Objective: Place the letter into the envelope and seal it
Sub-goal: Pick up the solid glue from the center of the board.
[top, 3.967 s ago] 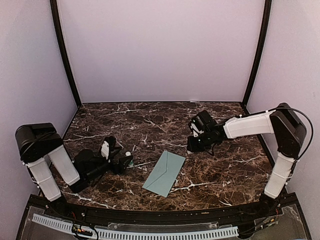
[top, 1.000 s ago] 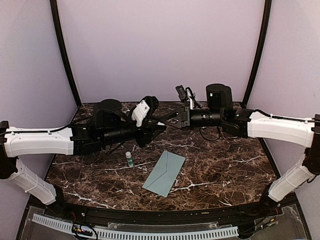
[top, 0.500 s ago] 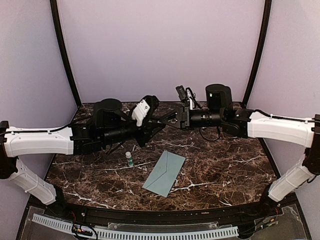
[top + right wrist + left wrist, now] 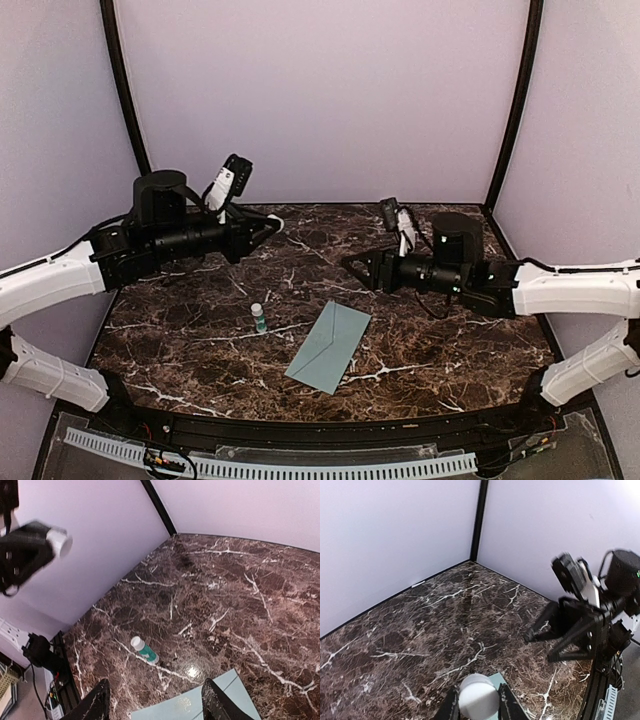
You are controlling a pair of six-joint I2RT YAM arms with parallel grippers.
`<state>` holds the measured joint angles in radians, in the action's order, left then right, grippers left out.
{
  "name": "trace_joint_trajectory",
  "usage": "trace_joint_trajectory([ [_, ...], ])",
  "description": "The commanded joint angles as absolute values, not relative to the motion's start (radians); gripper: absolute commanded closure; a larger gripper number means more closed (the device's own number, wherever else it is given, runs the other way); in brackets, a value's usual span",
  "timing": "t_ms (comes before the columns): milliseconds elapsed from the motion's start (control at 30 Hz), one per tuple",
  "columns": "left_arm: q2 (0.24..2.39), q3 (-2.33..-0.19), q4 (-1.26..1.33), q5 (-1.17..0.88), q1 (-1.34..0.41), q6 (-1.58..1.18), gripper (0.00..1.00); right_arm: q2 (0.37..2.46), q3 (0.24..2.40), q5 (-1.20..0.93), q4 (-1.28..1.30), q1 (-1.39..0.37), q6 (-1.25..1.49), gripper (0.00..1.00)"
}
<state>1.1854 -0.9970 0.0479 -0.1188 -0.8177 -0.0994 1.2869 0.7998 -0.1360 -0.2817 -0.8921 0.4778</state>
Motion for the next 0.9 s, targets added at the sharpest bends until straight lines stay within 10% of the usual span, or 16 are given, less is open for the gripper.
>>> trace_joint_trajectory([
  [0, 1.135, -0.976, -0.136, -0.343, -0.640, -0.223, 0.91, 1.407, 0.726, -0.008, -0.510, -1.003, 0.362, 0.42],
  [400, 1.071, -0.871, -0.082, -0.659, -0.322, -0.233, 0.92, 1.886, 0.988, -0.069, -0.677, -1.151, 0.274, 0.44],
  [867, 1.126, -0.773, -0.171, -0.601, -0.357, -0.153, 0.94, 2.117, 1.191, -0.067, -0.600, -1.166, 0.256, 0.45],
])
